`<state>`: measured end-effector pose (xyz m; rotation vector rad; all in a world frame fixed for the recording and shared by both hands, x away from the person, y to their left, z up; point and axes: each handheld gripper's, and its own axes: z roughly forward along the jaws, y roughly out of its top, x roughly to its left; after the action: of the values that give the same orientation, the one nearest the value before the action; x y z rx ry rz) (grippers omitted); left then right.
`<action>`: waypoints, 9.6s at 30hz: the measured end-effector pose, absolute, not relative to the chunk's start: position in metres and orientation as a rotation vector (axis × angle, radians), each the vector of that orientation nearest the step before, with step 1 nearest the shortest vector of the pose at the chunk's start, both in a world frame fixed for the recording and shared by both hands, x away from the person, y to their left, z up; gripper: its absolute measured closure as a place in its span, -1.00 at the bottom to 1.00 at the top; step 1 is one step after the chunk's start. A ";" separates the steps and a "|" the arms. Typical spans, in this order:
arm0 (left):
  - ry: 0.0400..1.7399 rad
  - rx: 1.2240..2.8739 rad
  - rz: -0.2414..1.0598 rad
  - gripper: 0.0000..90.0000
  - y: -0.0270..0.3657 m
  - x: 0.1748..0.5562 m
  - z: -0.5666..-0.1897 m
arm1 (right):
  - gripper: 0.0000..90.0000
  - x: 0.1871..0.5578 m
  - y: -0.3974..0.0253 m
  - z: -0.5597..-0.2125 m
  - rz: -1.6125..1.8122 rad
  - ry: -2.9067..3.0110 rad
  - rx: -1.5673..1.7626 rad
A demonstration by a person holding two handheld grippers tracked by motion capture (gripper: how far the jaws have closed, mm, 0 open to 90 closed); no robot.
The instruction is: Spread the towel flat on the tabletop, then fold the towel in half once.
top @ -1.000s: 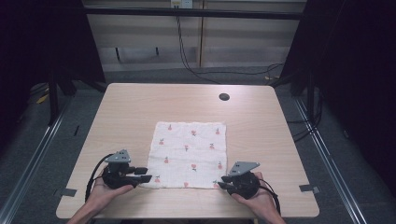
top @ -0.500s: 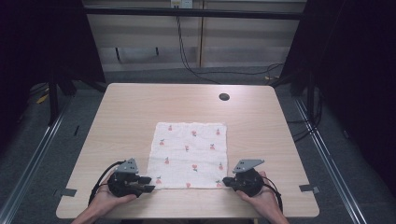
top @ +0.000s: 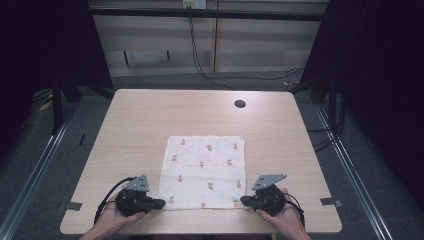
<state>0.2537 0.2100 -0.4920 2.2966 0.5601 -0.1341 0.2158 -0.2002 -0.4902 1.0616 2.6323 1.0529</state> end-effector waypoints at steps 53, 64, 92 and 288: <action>0.774 1.978 0.069 0.28 0.220 0.352 -0.449 | 0.16 0.296 -0.221 -0.451 1.203 2.379 1.197; 0.826 1.986 0.077 0.30 0.211 0.386 -0.460 | 0.28 0.346 -0.225 -0.444 1.179 2.361 1.222; 0.972 2.038 0.082 0.31 0.213 0.418 -0.505 | 0.48 0.406 -0.223 -0.497 1.004 2.368 1.316; 0.757 2.191 0.017 0.27 0.216 0.328 -0.494 | 0.12 0.294 -0.200 -0.495 1.052 2.501 1.140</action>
<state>0.3285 0.2156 -0.4939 2.1910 0.7574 0.0174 0.2944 -0.2002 -0.4951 1.1398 2.5012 1.0523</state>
